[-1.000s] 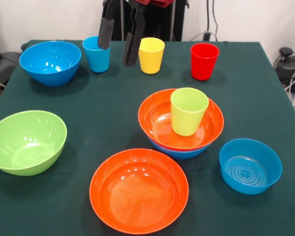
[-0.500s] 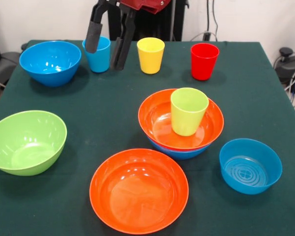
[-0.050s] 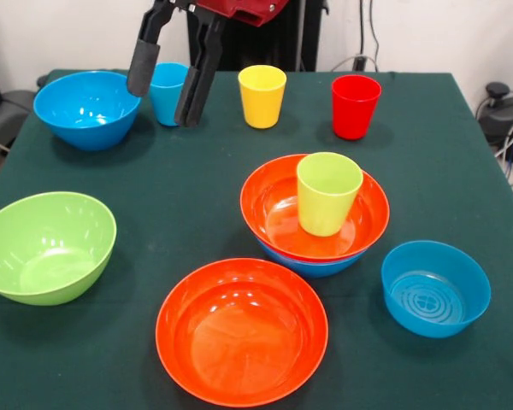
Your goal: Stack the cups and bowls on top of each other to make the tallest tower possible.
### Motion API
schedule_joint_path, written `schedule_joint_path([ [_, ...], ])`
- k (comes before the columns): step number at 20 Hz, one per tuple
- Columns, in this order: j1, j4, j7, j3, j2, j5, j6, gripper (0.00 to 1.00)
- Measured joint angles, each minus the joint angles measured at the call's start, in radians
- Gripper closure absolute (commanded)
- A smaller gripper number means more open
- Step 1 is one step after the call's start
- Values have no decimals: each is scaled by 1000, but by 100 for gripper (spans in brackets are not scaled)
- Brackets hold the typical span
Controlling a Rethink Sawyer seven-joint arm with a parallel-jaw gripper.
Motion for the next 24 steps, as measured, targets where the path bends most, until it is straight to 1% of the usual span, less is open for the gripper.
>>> schedule_joint_path([
  [3,0,7,0,4,-7,-14,-24,0],
  [11,0,7,0,12,-3,-31,-30,0],
  [21,-2,19,0,21,-2,-99,-59,0],
  [24,-6,19,0,24,0,-100,-58,0],
])
